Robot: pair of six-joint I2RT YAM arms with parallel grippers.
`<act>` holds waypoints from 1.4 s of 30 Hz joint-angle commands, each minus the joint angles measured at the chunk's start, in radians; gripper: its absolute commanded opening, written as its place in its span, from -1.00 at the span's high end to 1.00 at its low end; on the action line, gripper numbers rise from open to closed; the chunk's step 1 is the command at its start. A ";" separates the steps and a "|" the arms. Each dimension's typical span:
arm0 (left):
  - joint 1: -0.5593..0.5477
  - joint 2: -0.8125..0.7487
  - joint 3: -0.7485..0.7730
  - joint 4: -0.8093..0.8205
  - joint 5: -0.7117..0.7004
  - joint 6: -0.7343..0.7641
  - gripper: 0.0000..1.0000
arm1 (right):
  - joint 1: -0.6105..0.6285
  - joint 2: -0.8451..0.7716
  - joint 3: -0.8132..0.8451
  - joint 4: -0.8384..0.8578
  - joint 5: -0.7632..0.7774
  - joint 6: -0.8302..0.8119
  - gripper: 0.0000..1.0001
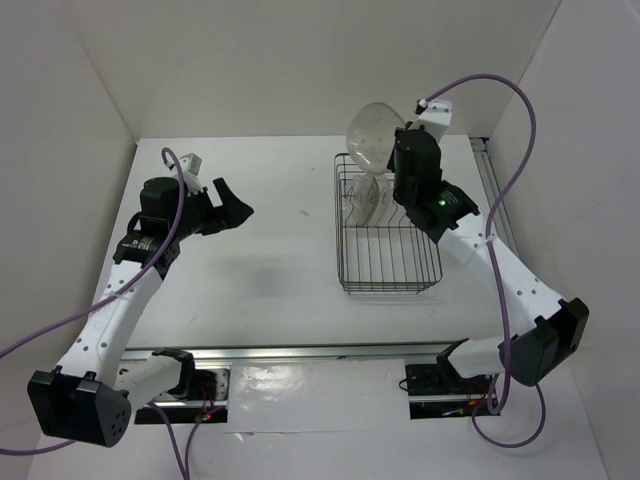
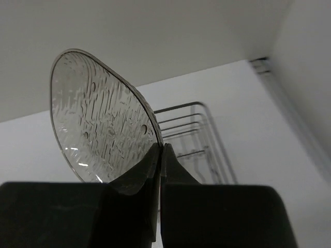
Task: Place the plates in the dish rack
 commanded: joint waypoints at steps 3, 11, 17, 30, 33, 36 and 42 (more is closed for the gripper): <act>0.022 0.021 0.046 -0.019 -0.024 -0.015 -1.00 | -0.023 -0.023 0.013 -0.135 0.491 -0.053 1.00; 0.032 0.030 0.046 -0.028 -0.021 -0.005 -1.00 | -0.089 0.021 -0.058 -0.074 0.511 -0.115 1.00; 0.032 0.030 0.055 -0.039 -0.021 -0.005 -1.00 | -0.149 0.063 -0.088 -0.058 0.463 -0.101 1.00; 0.032 0.030 0.055 -0.048 -0.012 0.004 -1.00 | -0.128 0.225 -0.099 -0.052 0.420 -0.064 1.00; 0.032 0.021 0.055 -0.048 -0.012 0.004 -1.00 | -0.117 0.253 -0.099 -0.052 0.420 -0.064 1.00; 0.032 0.021 0.055 -0.048 -0.012 0.004 -1.00 | -0.108 0.276 -0.099 -0.052 0.420 -0.064 1.00; 0.032 0.021 0.055 -0.048 -0.003 0.004 -1.00 | -0.108 0.297 -0.099 -0.041 0.420 -0.064 1.00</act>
